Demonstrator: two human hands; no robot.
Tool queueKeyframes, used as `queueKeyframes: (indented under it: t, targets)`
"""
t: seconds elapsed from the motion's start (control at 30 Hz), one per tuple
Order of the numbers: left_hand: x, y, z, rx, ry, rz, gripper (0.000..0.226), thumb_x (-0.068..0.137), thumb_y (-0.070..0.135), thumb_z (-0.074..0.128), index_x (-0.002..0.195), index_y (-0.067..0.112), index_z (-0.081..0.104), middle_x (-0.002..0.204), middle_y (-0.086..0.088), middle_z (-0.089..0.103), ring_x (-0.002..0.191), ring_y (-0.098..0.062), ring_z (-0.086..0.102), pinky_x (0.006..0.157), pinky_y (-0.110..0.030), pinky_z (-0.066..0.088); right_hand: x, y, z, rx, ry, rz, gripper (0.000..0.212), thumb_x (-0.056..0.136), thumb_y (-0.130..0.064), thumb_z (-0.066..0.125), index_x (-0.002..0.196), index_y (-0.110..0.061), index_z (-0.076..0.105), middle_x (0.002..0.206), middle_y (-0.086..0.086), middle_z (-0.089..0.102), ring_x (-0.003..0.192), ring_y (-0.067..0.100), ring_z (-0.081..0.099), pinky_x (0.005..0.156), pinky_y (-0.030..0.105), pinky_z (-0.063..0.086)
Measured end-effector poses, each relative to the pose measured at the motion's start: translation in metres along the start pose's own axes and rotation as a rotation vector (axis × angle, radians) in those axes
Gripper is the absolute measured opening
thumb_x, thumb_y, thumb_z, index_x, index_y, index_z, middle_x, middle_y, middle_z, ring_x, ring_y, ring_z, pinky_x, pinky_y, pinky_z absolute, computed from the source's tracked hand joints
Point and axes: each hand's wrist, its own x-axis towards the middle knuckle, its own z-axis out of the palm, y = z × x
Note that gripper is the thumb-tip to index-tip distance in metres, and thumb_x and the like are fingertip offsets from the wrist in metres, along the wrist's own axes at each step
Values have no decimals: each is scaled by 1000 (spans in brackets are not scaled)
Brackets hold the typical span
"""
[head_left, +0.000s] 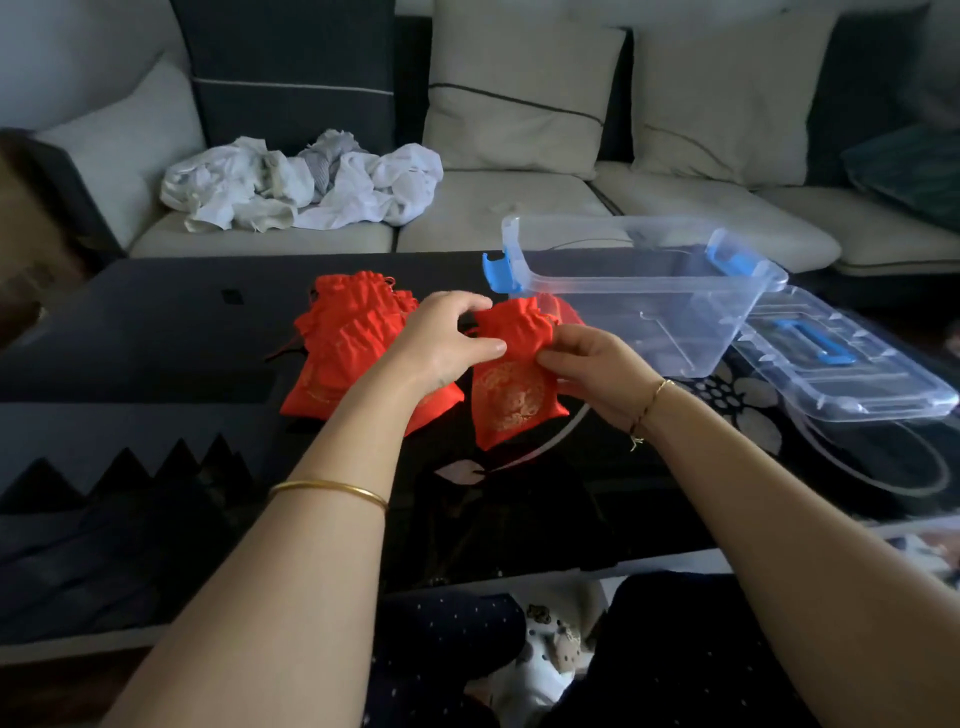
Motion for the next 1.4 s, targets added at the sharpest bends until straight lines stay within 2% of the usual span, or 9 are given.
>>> queueKeyframes:
  t: [0.13,0.23,0.37,0.53,0.7,0.93,1.1,1.2,1.4]
  targets:
    - [4,4,7,-3,27,34,12,82,9,66,89,15,59,94,3,60,90,-11,53,75,-21,37,-3,6,-12,-11,94,56,25,88,9,50,80,-12,62,70,-1,64,63,8,62,61,18,54]
    - [5,9,10,52,26,103,10,83,9,64,85,16,56,81,7,53,78,-10,51,70,-24,40,-1,4,-15,37,219,140,24,86,12,45,86,-9,58,70,7,55,57,13,55,69,32,55]
    - [4,12,10,86,37,168,9,85,9,62,86,16,56,85,4,57,77,-9,52,72,-24,42,-2,-3,-17,121,252,137,31,89,4,46,115,-11,52,83,12,57,68,20,57,75,39,56]
    - [2,12,11,98,49,175,10,84,8,63,91,13,58,92,-2,61,76,-9,53,69,-22,42,-6,-5,-14,-19,197,79,18,89,3,52,84,-10,63,81,8,63,74,17,63,75,32,59]
    - [0,2,5,73,-8,11,37,84,16,68,117,16,52,99,6,56,90,-11,56,81,-26,42,-4,-4,-14,-170,291,15,13,91,1,50,97,-3,62,92,13,65,78,18,64,72,28,56]
    - [-7,-4,-14,207,62,-12,9,91,9,57,89,13,66,70,5,56,57,-6,48,47,-15,34,-2,-2,-19,-417,423,-86,15,90,0,49,93,-5,63,79,6,66,67,14,64,66,24,58]
    - [-7,-8,-17,202,188,-13,17,91,8,57,100,7,72,98,-2,66,91,-14,58,74,-21,38,2,2,-27,-750,570,-121,24,85,-9,53,102,-15,68,86,5,70,84,22,65,82,36,52]
    - [-4,-13,-17,242,217,-2,21,91,2,52,81,20,60,79,-6,48,76,-15,46,62,-21,33,2,0,-28,-869,602,-74,15,87,-14,54,95,-13,66,89,8,68,85,27,63,80,40,53]
    - [-3,-12,-15,283,324,-21,24,94,12,52,71,9,60,72,-12,52,62,-27,53,55,-11,38,1,-5,-22,-579,562,-12,27,93,-16,43,75,1,55,71,10,57,67,25,54,64,37,49]
